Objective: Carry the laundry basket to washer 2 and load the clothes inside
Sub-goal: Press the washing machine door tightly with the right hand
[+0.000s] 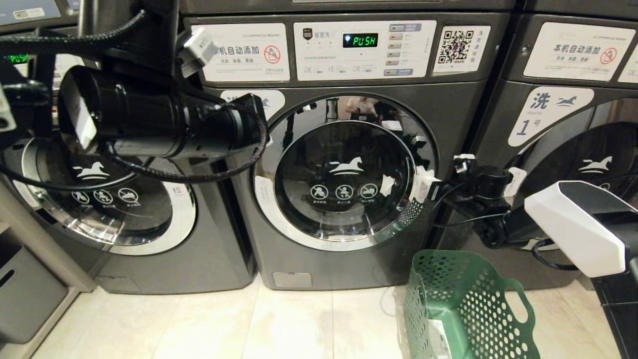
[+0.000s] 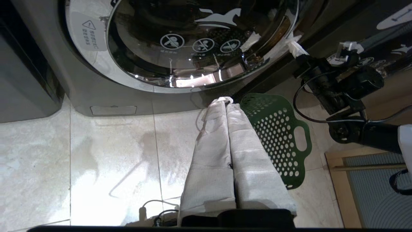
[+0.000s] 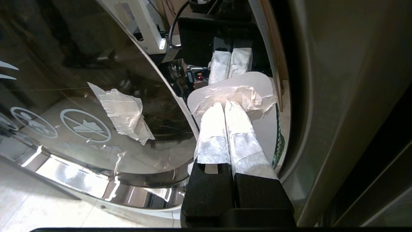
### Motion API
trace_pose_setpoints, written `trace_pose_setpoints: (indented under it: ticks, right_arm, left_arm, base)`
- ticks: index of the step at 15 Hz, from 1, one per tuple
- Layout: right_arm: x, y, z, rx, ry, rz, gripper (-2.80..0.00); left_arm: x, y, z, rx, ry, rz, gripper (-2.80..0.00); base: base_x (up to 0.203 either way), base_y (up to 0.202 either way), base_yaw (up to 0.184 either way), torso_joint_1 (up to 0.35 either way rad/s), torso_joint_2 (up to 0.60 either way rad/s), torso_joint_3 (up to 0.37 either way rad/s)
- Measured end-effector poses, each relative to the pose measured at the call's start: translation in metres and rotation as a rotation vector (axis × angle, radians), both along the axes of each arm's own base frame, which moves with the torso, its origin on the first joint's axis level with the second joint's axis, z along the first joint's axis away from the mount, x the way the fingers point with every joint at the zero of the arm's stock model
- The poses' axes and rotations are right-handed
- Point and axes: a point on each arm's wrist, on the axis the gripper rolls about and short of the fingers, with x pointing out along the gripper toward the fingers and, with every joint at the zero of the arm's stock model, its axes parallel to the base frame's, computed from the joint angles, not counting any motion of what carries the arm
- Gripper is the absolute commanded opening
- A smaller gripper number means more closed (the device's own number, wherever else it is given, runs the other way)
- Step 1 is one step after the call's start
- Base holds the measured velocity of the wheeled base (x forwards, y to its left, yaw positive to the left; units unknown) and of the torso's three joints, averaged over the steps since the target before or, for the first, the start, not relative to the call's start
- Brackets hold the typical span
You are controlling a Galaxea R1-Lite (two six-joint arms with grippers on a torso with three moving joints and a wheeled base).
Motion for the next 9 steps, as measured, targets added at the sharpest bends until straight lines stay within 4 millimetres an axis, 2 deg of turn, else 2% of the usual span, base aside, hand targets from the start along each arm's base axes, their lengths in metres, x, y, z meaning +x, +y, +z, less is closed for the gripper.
trace_pose_setpoints:
  ticks: [9]
  right_arm:
    - [0.014,0.003,-0.008,0.002,-0.036,-0.002,-2.80]
  left_arm:
    - [0.001,-0.002,-0.001,0.002,0.002,-0.002,-2.80]
  base:
    - [0.000,0.000,0.000,0.000,0.00,0.000]
